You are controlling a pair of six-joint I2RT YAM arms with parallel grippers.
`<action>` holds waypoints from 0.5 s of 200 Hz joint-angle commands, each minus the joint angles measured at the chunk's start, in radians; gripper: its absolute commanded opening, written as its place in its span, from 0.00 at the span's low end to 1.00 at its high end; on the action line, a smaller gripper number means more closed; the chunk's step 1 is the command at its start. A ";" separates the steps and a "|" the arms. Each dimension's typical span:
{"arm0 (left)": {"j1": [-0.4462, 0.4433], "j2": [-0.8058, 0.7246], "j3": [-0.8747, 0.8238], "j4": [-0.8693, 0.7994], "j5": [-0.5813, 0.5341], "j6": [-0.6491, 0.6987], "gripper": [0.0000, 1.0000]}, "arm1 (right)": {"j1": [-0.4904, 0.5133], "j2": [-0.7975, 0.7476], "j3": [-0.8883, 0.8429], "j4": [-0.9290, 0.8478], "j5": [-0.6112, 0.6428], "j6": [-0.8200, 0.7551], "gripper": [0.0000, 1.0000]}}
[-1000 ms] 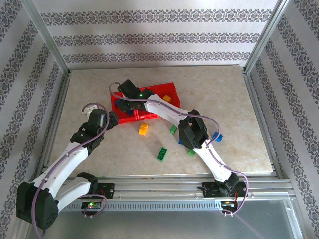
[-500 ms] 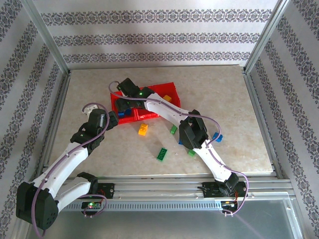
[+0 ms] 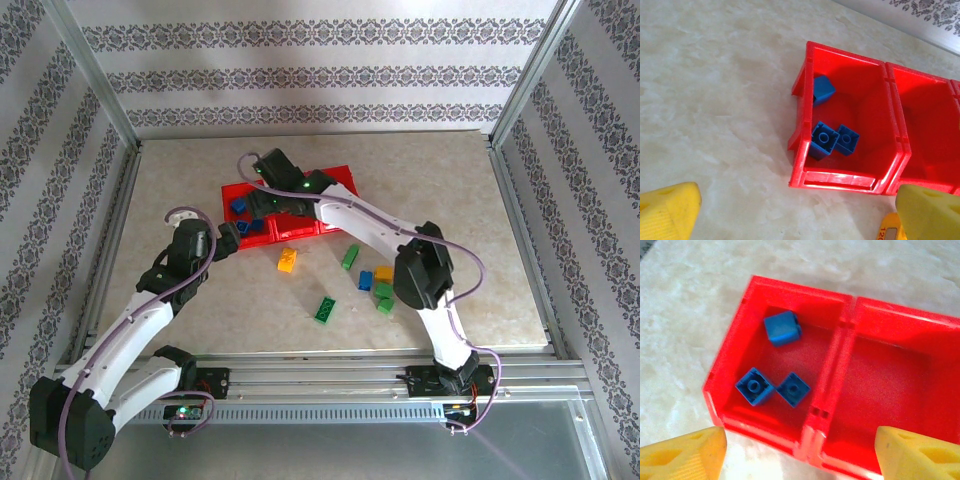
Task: Sort the legos into containers by color
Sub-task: Pick up the lego from the middle-left of the table.
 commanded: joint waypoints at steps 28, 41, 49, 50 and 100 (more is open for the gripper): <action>-0.102 0.055 0.083 0.000 0.036 0.021 1.00 | -0.080 -0.267 -0.348 0.060 0.080 0.162 0.94; -0.158 0.090 0.103 -0.007 0.039 0.016 0.99 | -0.099 -0.341 -0.441 0.063 0.100 0.190 0.98; -0.199 0.114 0.116 -0.010 0.041 0.013 0.99 | -0.111 -0.385 -0.492 0.058 0.113 0.205 0.98; -0.203 0.117 0.117 -0.010 0.041 0.013 0.99 | -0.112 -0.390 -0.498 0.057 0.114 0.207 0.98; -0.452 0.315 0.215 -0.069 0.073 0.039 0.98 | -0.184 -0.653 -0.788 -0.014 0.205 0.305 0.98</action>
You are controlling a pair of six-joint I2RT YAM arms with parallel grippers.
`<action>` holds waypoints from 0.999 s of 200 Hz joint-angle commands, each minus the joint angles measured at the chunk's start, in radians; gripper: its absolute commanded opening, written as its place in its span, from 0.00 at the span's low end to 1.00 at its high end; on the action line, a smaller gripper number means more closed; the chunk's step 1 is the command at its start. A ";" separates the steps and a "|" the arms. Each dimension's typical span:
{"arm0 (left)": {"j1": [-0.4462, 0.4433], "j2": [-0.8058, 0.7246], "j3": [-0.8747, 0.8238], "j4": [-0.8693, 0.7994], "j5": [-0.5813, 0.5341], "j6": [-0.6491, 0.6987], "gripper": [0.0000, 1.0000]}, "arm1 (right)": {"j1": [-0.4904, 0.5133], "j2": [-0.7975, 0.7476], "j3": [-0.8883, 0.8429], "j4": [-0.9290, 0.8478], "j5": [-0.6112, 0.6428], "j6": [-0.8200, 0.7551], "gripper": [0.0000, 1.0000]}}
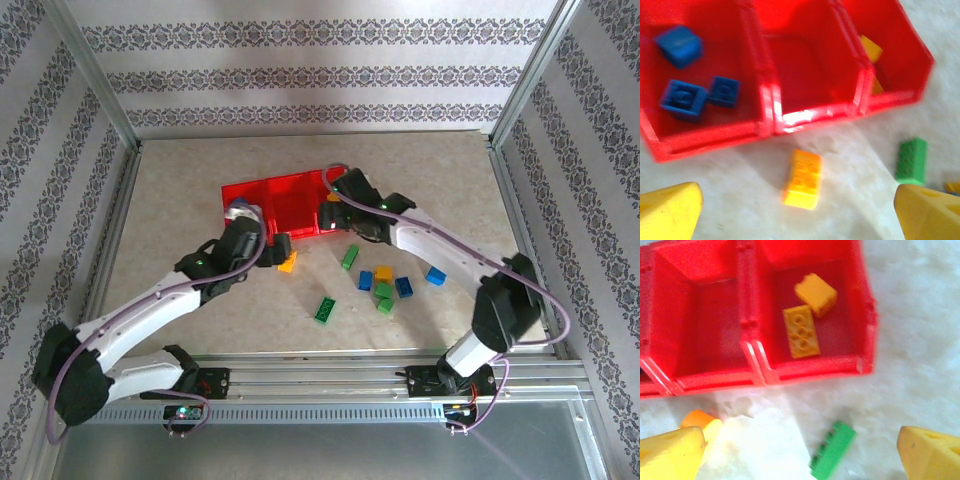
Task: Sort the legos into containers by color
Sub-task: Pick up the lego from the middle-left of the table.
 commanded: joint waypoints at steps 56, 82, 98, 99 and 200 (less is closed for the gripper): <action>-0.251 0.234 0.110 -0.080 0.144 0.080 0.91 | -0.135 -0.360 -0.354 -0.101 0.107 0.168 0.98; -0.284 0.284 0.115 -0.085 0.218 0.086 0.90 | -0.190 -0.441 -0.419 -0.139 0.116 0.187 0.98; -0.298 0.313 0.117 -0.097 0.254 0.089 0.90 | -0.216 -0.479 -0.450 -0.159 0.117 0.198 0.98; -0.299 0.316 0.117 -0.098 0.255 0.090 0.90 | -0.218 -0.481 -0.452 -0.160 0.116 0.199 0.98; -0.331 0.482 0.162 -0.105 0.351 0.117 0.84 | -0.250 -0.545 -0.543 -0.168 0.085 0.230 0.98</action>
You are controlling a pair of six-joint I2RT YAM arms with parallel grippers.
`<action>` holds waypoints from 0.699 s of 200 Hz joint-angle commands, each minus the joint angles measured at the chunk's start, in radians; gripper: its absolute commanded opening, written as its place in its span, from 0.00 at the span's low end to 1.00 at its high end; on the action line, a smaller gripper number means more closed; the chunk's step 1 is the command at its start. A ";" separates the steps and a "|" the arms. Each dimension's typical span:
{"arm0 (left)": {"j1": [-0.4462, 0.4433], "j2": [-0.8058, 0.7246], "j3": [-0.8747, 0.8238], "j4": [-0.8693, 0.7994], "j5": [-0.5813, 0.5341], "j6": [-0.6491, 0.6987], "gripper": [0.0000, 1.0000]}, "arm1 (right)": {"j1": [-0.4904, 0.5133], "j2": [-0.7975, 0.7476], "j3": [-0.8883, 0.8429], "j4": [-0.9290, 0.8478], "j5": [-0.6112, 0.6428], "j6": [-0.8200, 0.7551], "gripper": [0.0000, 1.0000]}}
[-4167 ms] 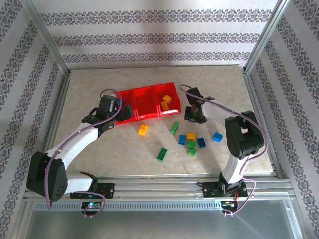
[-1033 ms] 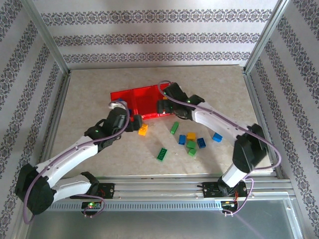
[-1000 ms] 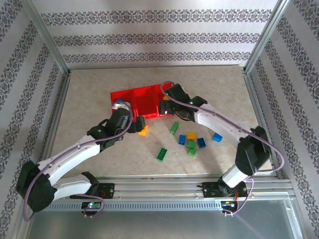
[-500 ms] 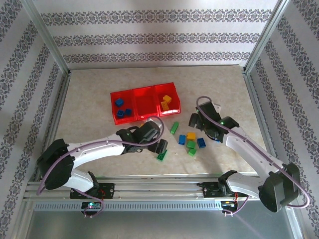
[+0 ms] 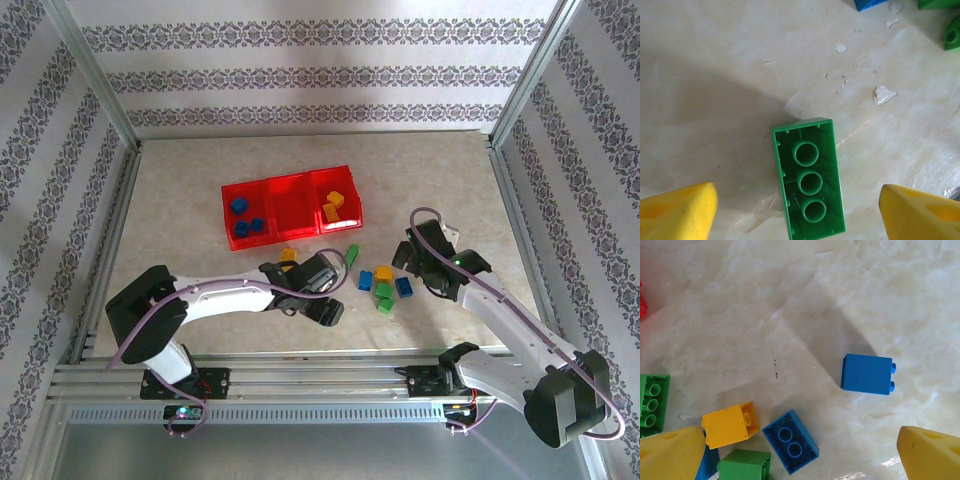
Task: Sort the legos into containers by color
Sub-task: Pick up the lego from the middle-left of the table.
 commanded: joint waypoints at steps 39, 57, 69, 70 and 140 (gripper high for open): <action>-0.021 0.065 0.047 -0.035 0.039 0.041 0.84 | -0.014 -0.017 -0.018 -0.019 0.003 0.023 0.98; -0.021 0.083 0.055 -0.041 0.028 0.048 0.83 | -0.015 -0.015 -0.019 -0.015 0.002 0.022 0.98; -0.020 0.094 0.063 -0.047 0.021 0.050 0.75 | -0.015 -0.011 -0.016 -0.013 -0.001 0.023 0.98; -0.020 0.095 0.064 -0.047 0.021 0.051 0.75 | -0.015 -0.010 -0.016 -0.013 -0.001 0.023 0.98; -0.021 0.118 0.070 -0.090 -0.014 0.055 0.49 | -0.018 0.012 -0.020 -0.002 -0.013 0.028 0.98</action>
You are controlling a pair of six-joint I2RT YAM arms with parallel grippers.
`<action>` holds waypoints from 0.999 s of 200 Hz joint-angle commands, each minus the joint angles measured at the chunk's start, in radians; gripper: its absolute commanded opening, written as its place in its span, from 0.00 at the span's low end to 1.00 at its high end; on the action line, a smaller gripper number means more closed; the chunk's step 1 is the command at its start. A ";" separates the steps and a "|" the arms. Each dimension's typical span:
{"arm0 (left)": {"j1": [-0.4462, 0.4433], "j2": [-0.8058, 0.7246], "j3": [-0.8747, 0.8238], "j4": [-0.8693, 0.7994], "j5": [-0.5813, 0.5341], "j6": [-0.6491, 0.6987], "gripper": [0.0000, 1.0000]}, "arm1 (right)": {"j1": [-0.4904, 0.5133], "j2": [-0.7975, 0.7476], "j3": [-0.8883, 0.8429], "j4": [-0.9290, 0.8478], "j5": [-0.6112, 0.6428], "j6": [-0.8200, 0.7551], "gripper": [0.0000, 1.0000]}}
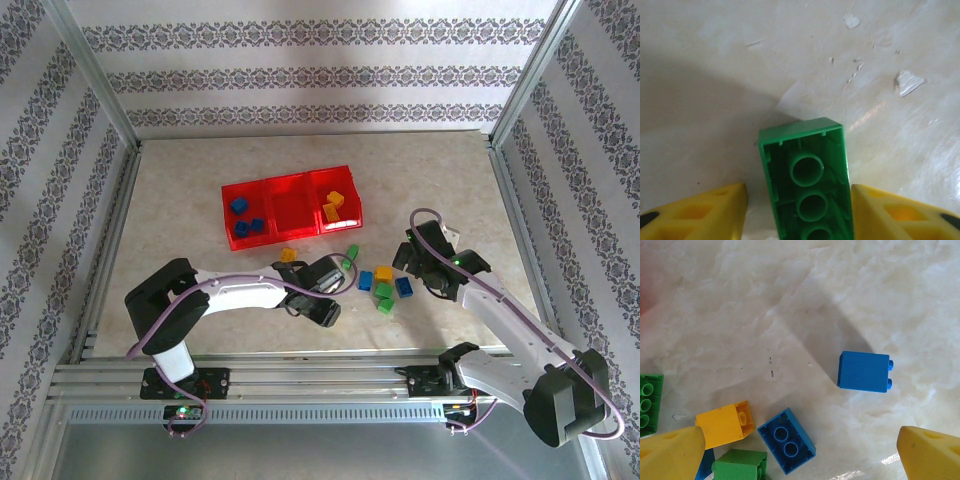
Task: Sort the legos into containers by color
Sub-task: Pick up the lego from the middle-left of the table.
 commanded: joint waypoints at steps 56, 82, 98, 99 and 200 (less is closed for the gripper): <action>-0.018 0.016 0.029 -0.051 -0.080 0.005 0.33 | -0.011 0.014 -0.025 0.008 -0.032 0.038 0.98; -0.011 0.007 0.063 -0.074 -0.164 0.006 0.28 | -0.009 0.023 -0.028 0.015 -0.043 0.045 0.98; 0.002 0.003 0.094 -0.080 -0.222 0.003 0.27 | -0.006 0.026 -0.030 0.022 -0.047 0.049 0.98; 0.003 0.003 0.096 -0.080 -0.225 0.003 0.27 | -0.006 0.026 -0.030 0.022 -0.047 0.049 0.98; 0.262 0.002 0.319 0.001 -0.340 0.048 0.27 | 0.012 0.029 -0.021 0.022 -0.029 0.051 0.98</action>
